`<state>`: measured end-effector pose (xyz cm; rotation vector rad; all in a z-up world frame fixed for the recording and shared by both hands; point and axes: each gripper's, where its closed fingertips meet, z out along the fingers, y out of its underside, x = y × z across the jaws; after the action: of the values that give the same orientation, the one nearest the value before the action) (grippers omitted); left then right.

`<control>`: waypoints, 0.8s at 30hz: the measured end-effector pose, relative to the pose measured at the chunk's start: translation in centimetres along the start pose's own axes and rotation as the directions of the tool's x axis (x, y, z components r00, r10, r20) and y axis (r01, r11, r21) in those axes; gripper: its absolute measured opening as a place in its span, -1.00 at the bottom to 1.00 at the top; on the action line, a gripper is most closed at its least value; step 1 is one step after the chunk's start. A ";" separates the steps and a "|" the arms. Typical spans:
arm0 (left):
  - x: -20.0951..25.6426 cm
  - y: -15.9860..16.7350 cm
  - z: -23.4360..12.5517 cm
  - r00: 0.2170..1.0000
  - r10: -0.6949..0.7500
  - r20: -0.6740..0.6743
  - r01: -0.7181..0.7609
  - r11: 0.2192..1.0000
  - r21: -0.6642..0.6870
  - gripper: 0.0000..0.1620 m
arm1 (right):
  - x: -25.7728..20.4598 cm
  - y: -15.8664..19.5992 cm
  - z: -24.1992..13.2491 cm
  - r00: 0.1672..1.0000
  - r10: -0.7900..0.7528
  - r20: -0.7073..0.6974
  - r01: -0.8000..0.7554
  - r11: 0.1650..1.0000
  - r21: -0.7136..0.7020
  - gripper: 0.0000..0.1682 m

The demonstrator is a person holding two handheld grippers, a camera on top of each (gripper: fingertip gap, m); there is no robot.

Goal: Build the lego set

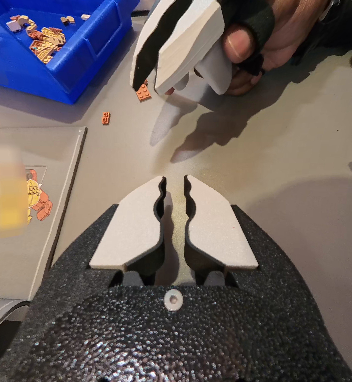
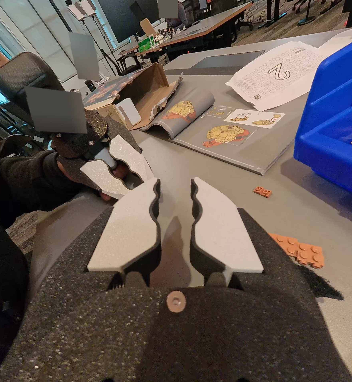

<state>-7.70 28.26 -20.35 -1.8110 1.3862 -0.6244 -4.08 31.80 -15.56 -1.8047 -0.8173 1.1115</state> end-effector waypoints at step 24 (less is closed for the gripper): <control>-0.2 0.3 0.3 1.000 0.000 0.016 0.000 1.000 -0.030 -0.81 | 15.9 -7.3 -4.7 0.677 -0.690 0.256 0.625 0.357 -0.694 -0.65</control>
<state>-7.73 28.52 -20.79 -1.8361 1.3914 -0.5904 5.78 46.85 -13.65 -1.7712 -1.9577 0.0996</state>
